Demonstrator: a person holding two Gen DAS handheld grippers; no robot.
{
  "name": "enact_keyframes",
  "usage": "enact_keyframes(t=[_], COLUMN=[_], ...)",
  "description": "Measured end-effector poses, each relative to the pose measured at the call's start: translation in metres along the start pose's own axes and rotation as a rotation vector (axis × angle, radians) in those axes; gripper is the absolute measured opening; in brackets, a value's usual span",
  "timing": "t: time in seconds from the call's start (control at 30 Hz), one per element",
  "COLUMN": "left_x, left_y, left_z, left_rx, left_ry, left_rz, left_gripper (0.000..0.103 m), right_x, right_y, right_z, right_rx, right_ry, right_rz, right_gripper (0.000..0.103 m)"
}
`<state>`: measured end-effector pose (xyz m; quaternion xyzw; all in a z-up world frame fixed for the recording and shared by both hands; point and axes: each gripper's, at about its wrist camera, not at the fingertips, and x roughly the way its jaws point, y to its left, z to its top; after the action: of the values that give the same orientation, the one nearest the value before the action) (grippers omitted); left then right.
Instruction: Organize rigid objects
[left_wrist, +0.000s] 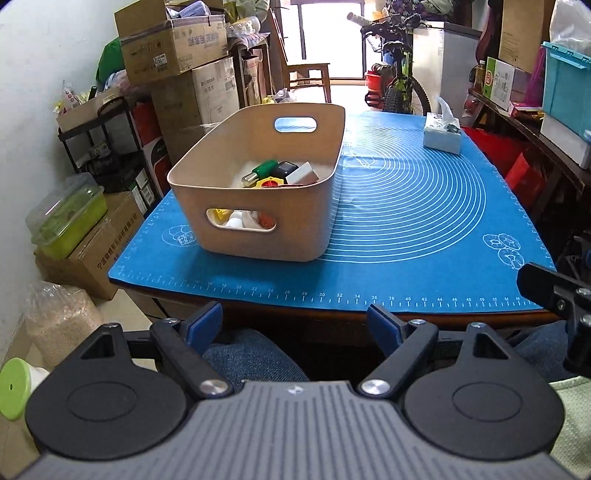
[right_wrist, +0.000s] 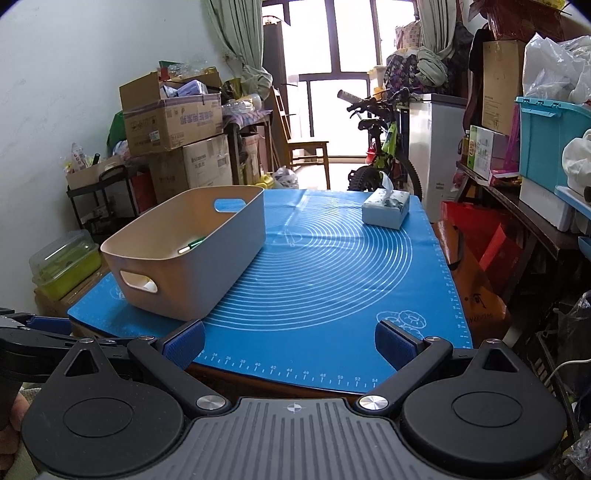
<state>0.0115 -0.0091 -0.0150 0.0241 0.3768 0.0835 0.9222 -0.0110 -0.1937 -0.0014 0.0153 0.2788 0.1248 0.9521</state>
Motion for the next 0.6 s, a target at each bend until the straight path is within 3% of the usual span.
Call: enact_keyframes(t=[0.6], left_x=[0.0019], left_y=[0.0005], left_z=[-0.0025], left_rx=[0.013], left_ry=[-0.004], left_rz=[-0.010], left_gripper=[0.085], right_x=[0.0069], right_y=[-0.0061], right_z=[-0.0012], right_rx=[0.033], right_ry=[0.024], right_rz=[-0.010], right_gripper=[0.098])
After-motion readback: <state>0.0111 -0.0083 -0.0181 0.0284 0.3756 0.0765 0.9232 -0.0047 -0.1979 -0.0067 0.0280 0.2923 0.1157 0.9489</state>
